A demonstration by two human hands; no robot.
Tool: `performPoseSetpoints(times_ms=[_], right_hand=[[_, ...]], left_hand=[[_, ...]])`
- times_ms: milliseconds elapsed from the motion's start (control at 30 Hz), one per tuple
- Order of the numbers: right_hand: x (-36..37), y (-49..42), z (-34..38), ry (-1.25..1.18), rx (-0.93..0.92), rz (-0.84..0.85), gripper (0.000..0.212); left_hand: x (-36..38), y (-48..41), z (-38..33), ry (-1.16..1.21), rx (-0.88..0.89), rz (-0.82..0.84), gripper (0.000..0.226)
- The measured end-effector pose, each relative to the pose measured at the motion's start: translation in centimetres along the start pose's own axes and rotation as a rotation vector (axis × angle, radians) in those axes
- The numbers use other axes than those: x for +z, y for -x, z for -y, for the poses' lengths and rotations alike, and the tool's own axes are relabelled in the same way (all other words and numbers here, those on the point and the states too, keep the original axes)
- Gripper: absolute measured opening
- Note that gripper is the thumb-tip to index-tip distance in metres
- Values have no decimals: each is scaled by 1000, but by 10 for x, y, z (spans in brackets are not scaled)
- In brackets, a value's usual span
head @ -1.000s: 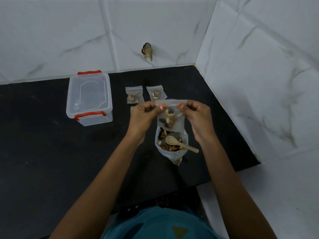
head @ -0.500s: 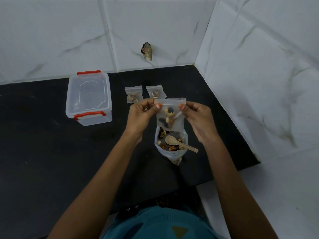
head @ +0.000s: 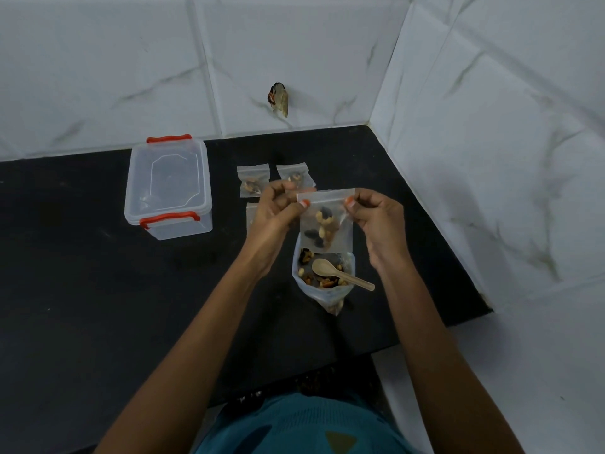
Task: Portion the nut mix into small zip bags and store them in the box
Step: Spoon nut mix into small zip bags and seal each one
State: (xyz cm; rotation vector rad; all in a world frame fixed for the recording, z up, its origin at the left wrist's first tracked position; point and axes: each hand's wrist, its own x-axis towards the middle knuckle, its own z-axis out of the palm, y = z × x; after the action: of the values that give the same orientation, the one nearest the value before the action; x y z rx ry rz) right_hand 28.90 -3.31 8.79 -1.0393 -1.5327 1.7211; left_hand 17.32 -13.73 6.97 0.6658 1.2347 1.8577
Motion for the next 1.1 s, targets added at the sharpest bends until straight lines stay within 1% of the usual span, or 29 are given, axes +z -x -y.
performPoseSetpoints(times_ms=[67,133,233,267,367,500,600,667,800,933,1033,1100], right_hand=[[0,0,-1,23,-18,10,15],[0,1,-2,26,-32,17,15],[0,4,-3,33,-61,35,15],[0,5,-3,41,-69,43,15],[2,8,-4,43,-80,50,13],[1,11,-4,33,-70,69,12],[-2,11,-3,30,-17,163,12],[-2,11,-2,61,-24,201,13],[0,13,-1,204,-116,161,13],[5,13,-2,329,-155,140,13],[6,14,-3,302,-134,116,13],[4,15,-2,289,-137,137,14]], left_hand=[[1,0,-2,8,3,61,17],[4,0,-3,-67,-4,108,25],[8,0,-3,-219,-39,75,28],[10,-1,-3,-260,-42,61,25],[11,-1,-3,-336,-3,12,12],[12,0,-3,-390,52,-18,10],[10,-1,-2,-405,58,-33,9],[9,0,-2,-406,58,-18,9],[8,3,-3,-419,52,33,10],[9,6,-3,-383,40,65,11],[7,8,-2,-361,59,61,14],[4,9,-2,-346,74,27,13]])
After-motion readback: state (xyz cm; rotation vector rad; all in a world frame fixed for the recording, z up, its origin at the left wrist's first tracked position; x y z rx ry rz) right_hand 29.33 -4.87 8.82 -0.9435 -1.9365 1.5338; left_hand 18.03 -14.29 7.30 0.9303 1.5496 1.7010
